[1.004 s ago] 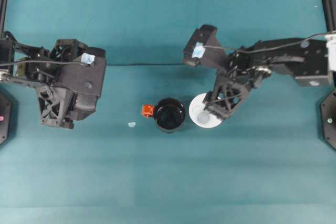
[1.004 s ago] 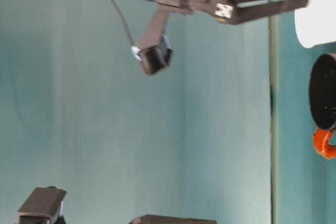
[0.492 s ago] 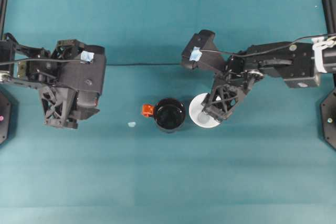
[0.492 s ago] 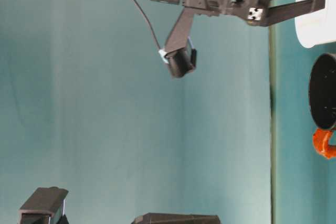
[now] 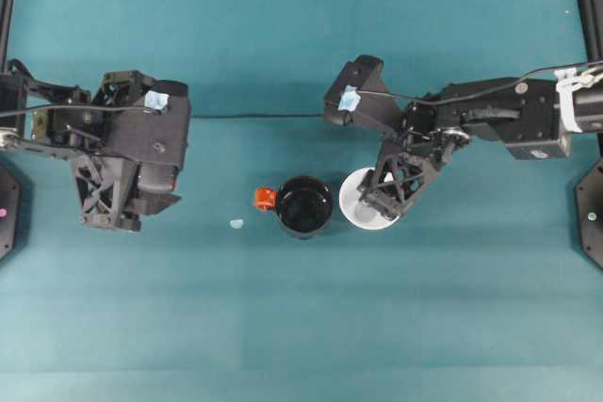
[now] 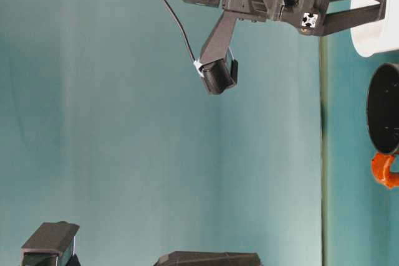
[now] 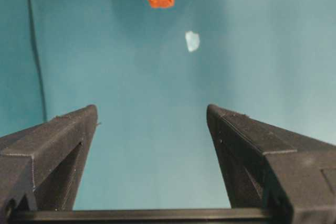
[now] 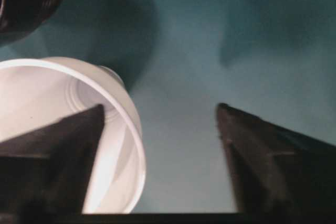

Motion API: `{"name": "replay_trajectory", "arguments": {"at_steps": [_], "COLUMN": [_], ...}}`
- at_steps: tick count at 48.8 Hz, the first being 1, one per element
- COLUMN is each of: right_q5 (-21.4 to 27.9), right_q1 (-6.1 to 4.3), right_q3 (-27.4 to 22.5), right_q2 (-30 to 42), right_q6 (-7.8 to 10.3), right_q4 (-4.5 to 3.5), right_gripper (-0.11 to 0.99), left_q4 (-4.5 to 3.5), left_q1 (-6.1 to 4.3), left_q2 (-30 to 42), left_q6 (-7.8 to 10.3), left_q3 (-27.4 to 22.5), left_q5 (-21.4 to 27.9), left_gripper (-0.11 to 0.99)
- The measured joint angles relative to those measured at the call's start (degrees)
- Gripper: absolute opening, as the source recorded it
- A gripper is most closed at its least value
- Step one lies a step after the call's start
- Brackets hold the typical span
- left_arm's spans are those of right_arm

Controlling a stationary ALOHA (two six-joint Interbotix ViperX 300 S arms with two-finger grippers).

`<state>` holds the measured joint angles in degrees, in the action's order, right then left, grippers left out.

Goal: Put the paper cup into the moved red handle cup holder.

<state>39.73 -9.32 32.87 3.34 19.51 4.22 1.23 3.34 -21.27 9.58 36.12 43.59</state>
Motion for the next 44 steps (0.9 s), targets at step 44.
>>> {"name": "replay_trajectory", "arguments": {"at_steps": [44], "right_q5": [11.7], "right_q1": [0.53], "right_q3": [-5.4], "right_q2": [-2.5], "right_q6": [0.0], "right_q4": [0.35], "right_gripper": [-0.1], "left_q4": [0.0], "left_q1": [0.0], "left_q2": [0.3], "left_q6": [0.09], "left_q3": [-0.1], "left_q5": [-0.1], "left_gripper": [0.88]}}
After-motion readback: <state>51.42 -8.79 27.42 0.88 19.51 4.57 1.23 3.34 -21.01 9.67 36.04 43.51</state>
